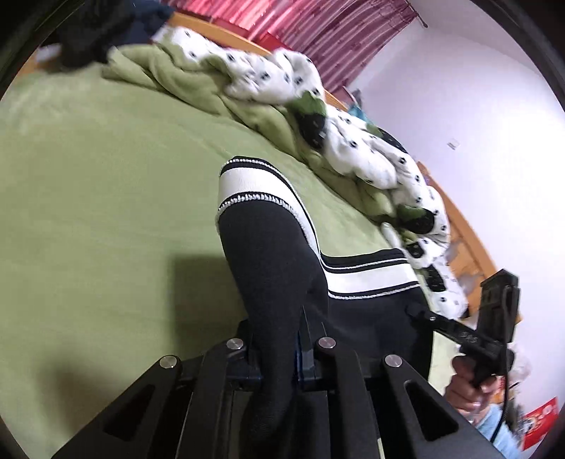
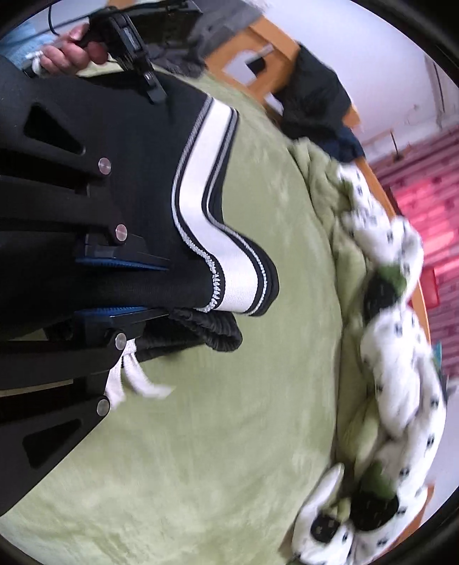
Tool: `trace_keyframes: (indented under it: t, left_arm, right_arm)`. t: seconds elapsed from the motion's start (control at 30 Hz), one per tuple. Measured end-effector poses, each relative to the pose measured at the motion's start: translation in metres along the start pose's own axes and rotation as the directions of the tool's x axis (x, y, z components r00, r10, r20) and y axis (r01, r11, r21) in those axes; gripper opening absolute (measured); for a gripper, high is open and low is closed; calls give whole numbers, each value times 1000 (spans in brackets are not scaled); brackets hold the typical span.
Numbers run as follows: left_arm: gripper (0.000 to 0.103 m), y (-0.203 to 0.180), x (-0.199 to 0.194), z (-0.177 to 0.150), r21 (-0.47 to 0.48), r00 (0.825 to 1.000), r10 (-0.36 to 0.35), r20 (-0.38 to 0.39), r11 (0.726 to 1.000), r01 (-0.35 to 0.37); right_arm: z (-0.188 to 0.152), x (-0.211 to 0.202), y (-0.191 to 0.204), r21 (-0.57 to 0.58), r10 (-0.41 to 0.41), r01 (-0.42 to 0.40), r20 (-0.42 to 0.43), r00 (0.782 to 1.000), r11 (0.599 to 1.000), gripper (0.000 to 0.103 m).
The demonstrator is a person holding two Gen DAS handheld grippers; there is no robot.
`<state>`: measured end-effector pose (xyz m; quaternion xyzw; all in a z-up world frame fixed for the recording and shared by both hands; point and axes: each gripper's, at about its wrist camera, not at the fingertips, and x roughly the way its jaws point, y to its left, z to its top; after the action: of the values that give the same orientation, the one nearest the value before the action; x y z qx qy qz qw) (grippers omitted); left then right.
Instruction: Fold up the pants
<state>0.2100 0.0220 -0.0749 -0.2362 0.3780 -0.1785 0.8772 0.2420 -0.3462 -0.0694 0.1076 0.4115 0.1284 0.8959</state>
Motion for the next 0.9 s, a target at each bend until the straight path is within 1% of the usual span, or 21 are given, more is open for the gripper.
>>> trace_keyframes:
  t: [0.03, 0.07, 0.13, 0.2, 0.23, 0.27, 0.3, 0.33, 0.4, 0.43, 0.47, 0.5, 0.53, 0.6, 0.63, 0.7, 0.73, 0.77, 0.83, 0.9]
  left_arm:
    - [10, 10, -11, 4, -15, 1000, 14, 5, 1000, -14]
    - [10, 27, -27, 10, -41, 999, 32, 3, 999, -32]
    - [11, 49, -40, 17, -66, 997, 81, -14, 994, -82]
    - [11, 73, -48, 21, -75, 986, 157, -53, 984, -160]
    - [12, 80, -48, 20, -78, 982, 177, -68, 980, -182]
    - [14, 92, -42, 17, -80, 972, 208, -110, 973, -217]
    - [21, 99, -35, 15, -86, 963, 224, -148, 968, -238]
    - [30, 107, -29, 11, -96, 949, 256, -185, 956, -277]
    - [36, 116, -27, 4, -102, 928, 318, -193, 935, -341]
    - [43, 117, -30, 1, -102, 934, 307, -183, 939, -329]
    - [48, 119, -34, -1, -104, 944, 282, -173, 947, -303]
    - [54, 119, -37, -2, -103, 945, 277, -171, 949, -297]
    - [55, 120, -41, -4, -95, 946, 276, -170, 951, -294]
    - [56, 122, -51, -9, -71, 945, 288, -155, 951, -301]
    - [57, 124, -57, -12, -65, 944, 295, -145, 950, -306]
    - [58, 128, -66, -18, -74, 947, 298, -123, 948, -308]
    - [58, 129, -72, -24, -81, 949, 294, -114, 949, -304]
    - [58, 130, -75, -28, -82, 952, 284, -114, 952, -294]
    - [58, 132, -80, -33, -62, 953, 274, -132, 957, -284]
    - [58, 131, -87, -41, -35, 954, 264, -142, 962, -271]
  right_arm:
    - [-3, -1, 10, 2, 25, -25, -2, 1000, 1000, 17]
    - [-6, 3, 28, 10, 61, -61, -8, 998, 998, 17]
    - [-9, 14, 59, 38, 119, -118, -27, 993, 992, 16]
    - [-15, 25, 80, 59, 163, -161, -41, 986, 985, 16]
    - [-18, 34, 94, 75, 189, -185, -47, 981, 980, 16]
    - [-21, 41, 101, 80, 200, -196, -49, 978, 977, 16]
    - [-24, 47, 108, 74, 199, -195, -54, 979, 978, 16]
    - [-28, 57, 116, 37, 160, -157, -64, 985, 987, 17]
    - [-32, 68, 121, -28, 73, -75, -63, 995, 997, 19]
    - [-35, 77, 118, -73, 19, -25, -73, 997, 997, 23]
    - [-36, 84, 113, -82, 7, -15, -92, 996, 997, 25]
    - [-38, 89, 104, -81, 6, -15, -113, 994, 997, 26]
    - [-40, 88, 102, -99, -3, -8, -109, 994, 995, 30]
    - [-39, 78, 109, -168, -49, 33, -94, 994, 985, 32]
    - [-38, 69, 118, -227, -84, 66, -72, 994, 972, 32]
    - [-37, 51, 131, -285, -103, 104, 20, 995, 953, 35]
    - [-32, 49, 135, -287, -105, 112, 41, 994, 951, 40]
    - [-30, 51, 137, -283, -109, 118, 47, 993, 952, 42]
    - [-20, 64, 139, -255, -132, 137, 36, 991, 957, 42]
    - [-9, 89, 137, -225, -163, 160, 1, 987, 961, 42]
